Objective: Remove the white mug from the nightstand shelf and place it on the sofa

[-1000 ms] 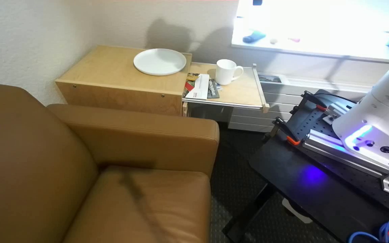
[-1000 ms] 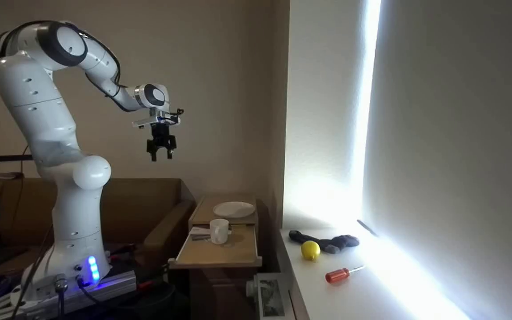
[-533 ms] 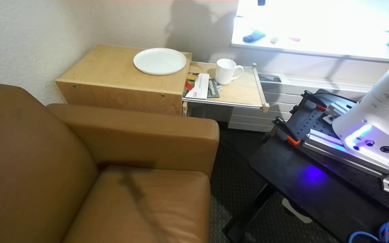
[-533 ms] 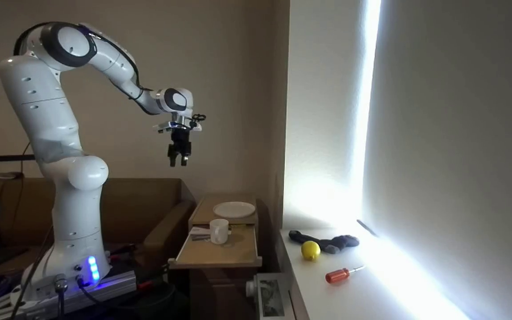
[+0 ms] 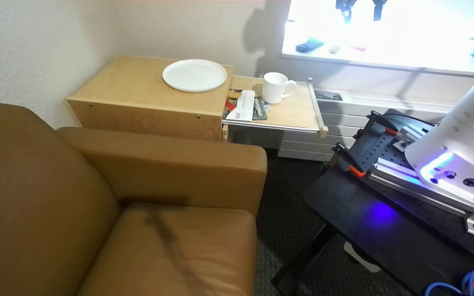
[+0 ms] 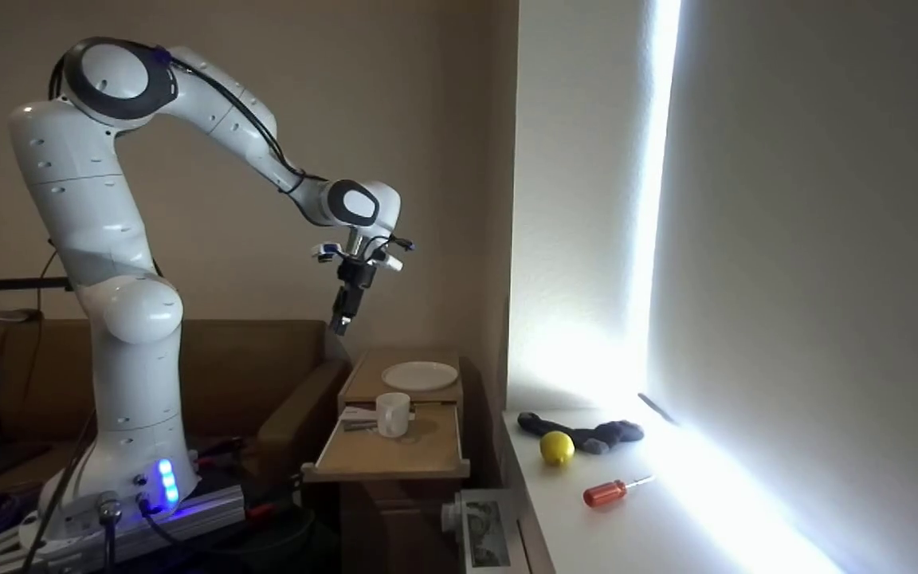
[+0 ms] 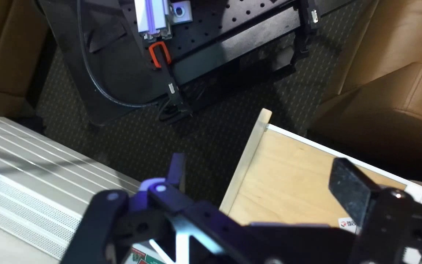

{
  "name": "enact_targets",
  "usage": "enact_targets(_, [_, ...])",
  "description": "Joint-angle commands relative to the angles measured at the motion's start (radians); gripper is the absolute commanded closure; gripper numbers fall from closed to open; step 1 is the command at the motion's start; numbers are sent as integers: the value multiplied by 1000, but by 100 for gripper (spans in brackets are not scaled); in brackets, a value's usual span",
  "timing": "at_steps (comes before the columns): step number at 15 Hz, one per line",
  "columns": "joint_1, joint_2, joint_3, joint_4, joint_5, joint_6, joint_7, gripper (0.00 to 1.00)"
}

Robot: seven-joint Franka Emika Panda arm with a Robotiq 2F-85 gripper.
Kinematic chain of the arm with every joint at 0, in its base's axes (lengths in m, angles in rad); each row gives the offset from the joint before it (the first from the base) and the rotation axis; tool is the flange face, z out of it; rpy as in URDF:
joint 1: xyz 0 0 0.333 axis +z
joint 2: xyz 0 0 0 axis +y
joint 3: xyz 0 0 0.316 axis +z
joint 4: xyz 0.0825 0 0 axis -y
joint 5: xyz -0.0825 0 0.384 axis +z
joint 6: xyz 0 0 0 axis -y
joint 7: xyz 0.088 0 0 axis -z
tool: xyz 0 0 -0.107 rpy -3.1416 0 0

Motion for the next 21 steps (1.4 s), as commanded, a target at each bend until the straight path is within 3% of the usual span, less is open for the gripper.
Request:
enact_targets(1, [-5, 0, 6, 2, 6, -3, 5, 0])
enact_targets(4, [-36, 82, -32, 37, 79, -29, 49, 0])
enact_targets(10, [-141, 282, -162, -12, 98, 111, 98, 0])
enact_targets(12, [-143, 308, -176, 0, 171, 74, 146, 0])
enact_targets(13, [-138, 285, -178, -11, 121, 84, 97, 0])
enact_targets(16, [-136, 313, -182, -7, 154, 83, 130, 0])
enact_targets(21, [-151, 463, -197, 63, 357, 131, 294, 0])
